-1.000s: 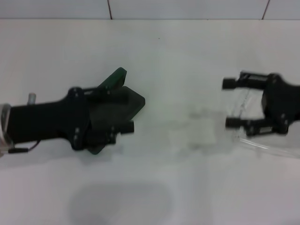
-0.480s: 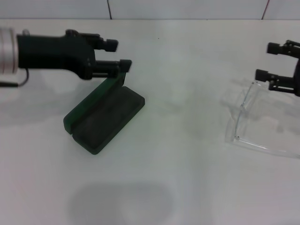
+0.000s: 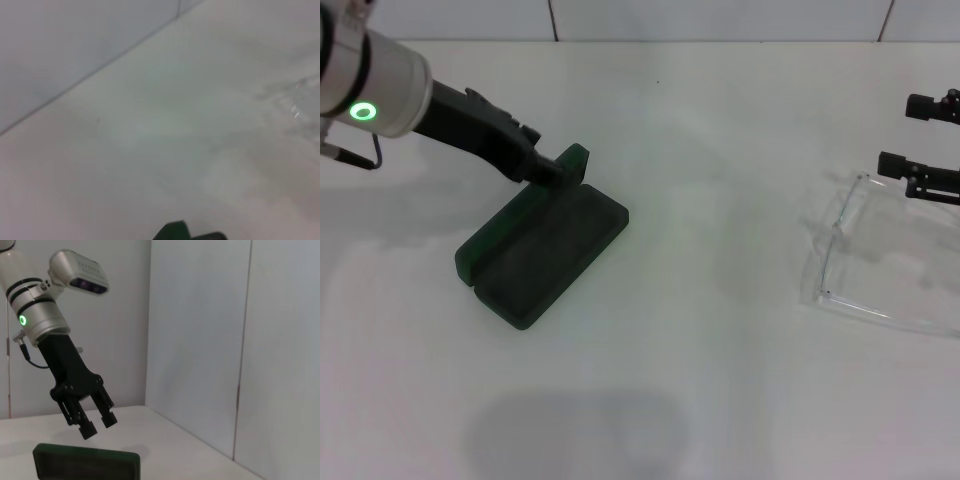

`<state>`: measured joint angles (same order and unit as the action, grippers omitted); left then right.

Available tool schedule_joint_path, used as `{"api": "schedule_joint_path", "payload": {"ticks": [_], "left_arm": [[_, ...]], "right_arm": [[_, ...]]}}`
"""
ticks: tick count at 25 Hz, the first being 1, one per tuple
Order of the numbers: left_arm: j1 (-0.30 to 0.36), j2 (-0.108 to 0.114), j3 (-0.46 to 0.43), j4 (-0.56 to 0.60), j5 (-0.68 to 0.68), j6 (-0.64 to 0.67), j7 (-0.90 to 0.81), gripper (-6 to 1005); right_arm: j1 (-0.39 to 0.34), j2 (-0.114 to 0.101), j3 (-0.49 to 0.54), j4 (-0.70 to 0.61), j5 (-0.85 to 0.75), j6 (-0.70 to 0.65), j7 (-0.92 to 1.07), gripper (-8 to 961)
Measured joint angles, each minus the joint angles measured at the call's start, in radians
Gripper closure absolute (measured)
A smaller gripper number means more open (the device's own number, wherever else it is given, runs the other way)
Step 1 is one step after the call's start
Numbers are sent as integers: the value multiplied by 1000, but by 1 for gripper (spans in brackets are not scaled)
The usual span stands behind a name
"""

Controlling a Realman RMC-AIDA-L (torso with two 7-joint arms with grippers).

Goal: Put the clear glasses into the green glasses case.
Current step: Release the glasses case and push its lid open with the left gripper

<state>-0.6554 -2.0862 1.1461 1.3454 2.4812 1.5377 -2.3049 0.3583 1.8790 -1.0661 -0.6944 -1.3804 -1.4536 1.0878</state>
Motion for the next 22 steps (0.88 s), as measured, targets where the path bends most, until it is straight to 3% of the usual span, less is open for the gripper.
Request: {"api": "schedule_joint_path", "payload": {"ticks": [12, 22], "left_arm": [[-24, 2, 29, -148, 60, -54, -30, 409], [-25, 2, 30, -170, 66, -67, -40, 448]], "right_arm": [[7, 2, 0, -6, -13, -6, 1, 187], [2, 3, 2, -8, -12, -22, 1, 187]]}}
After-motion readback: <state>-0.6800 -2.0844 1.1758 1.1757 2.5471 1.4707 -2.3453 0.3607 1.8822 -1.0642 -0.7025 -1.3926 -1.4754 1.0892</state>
